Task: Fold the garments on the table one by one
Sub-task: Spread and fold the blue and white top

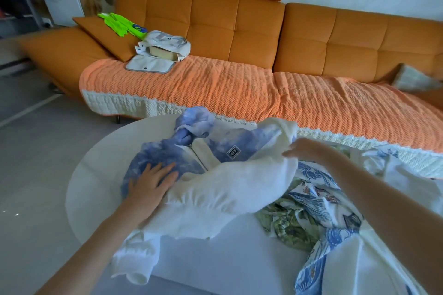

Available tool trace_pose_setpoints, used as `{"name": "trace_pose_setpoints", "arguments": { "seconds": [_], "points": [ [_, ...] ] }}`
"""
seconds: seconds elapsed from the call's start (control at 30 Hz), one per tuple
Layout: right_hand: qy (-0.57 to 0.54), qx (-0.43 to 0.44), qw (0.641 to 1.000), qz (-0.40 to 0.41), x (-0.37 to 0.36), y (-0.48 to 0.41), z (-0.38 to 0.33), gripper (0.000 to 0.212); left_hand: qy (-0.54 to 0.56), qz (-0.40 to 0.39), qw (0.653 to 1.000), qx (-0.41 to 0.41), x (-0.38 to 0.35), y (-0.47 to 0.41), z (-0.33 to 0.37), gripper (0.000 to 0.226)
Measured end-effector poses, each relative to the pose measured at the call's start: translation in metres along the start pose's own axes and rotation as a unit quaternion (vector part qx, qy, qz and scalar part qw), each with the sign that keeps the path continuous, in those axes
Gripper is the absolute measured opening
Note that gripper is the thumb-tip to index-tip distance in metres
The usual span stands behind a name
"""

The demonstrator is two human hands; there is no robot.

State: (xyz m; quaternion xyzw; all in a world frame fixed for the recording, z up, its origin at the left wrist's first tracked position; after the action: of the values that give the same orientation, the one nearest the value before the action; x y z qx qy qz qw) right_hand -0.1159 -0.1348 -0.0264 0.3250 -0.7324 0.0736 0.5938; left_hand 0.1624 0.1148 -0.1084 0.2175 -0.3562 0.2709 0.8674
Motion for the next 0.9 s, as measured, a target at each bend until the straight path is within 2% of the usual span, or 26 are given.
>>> {"name": "trace_pose_setpoints", "arguments": {
  "seconds": [0.07,0.13,0.23,0.3,0.37,0.47,0.57,0.6,0.63,0.7,0.73,0.77,0.83,0.9],
  "points": [
    [0.024,0.04,0.999,-0.013,-0.021,0.013,-0.008,0.047,-0.024,0.084,0.996,-0.023,0.015,0.008,0.002,0.067],
    [0.0,0.07,0.996,0.045,-0.035,0.029,-0.011,0.05,-0.055,0.142,0.988,-0.019,0.024,0.021,-0.001,0.046],
    [-0.002,0.152,0.981,0.122,-0.062,0.066,-0.031,0.05,-0.02,0.168,0.985,0.018,0.029,0.045,-0.017,0.039],
    [-0.043,0.238,0.96,0.139,-0.083,0.098,-0.059,0.053,0.03,0.123,0.991,0.046,0.025,0.057,-0.028,0.037],
    [-0.003,0.311,0.942,0.123,-0.109,0.119,-0.088,0.062,0.046,0.057,0.995,0.066,0.016,0.064,-0.034,0.038],
    [0.039,0.329,0.935,0.129,-0.14,0.122,-0.108,0.07,0.007,-0.03,0.998,0.062,0.005,0.072,-0.032,0.041],
    [0.043,0.321,0.926,0.192,-0.148,0.117,-0.116,0.074,0.056,-0.124,0.989,0.059,-0.002,0.081,-0.03,0.039],
    [0.041,0.318,0.923,0.214,-0.147,0.119,-0.119,0.074,0.068,-0.143,0.986,0.053,-0.001,0.084,-0.03,0.046],
    [0.039,0.32,0.917,0.235,-0.146,0.121,-0.122,0.073,0.076,-0.151,0.984,0.054,-0.001,0.086,-0.035,0.064],
    [0.053,0.344,0.9,0.262,-0.147,0.13,-0.133,0.068,0.054,-0.125,0.99,0.045,-0.001,0.087,-0.047,0.096],
    [0.075,0.361,0.891,0.265,-0.151,0.134,-0.139,0.064,0.022,-0.093,0.995,0.023,0.001,0.088,-0.048,0.098],
    [0.097,0.372,0.886,0.261,-0.156,0.137,-0.142,0.06,-0.008,-0.047,0.999,-0.004,0.005,0.091,-0.047,0.091],
    [0.101,0.36,0.89,0.263,-0.163,0.137,-0.139,0.052,-0.02,0.04,0.997,-0.066,0.013,0.098,-0.038,0.063],
    [0.072,0.339,0.895,0.282,-0.163,0.133,-0.135,0.039,0.001,0.076,0.994,-0.083,0.017,0.103,-0.031,0.042]
  ]
}}
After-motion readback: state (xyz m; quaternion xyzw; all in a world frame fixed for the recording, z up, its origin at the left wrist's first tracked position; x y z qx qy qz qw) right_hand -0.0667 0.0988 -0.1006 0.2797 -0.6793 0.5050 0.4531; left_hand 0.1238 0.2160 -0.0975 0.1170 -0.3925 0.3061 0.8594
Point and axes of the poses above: each hand's wrist, its own y-axis away from the middle knuckle, its own x-axis out of the back of the hand, z = x × y, the point moved 7 cm from there along -y, towards the middle knuckle, and after that the axes turned 12 degrees about x, right-handed, at the moved point
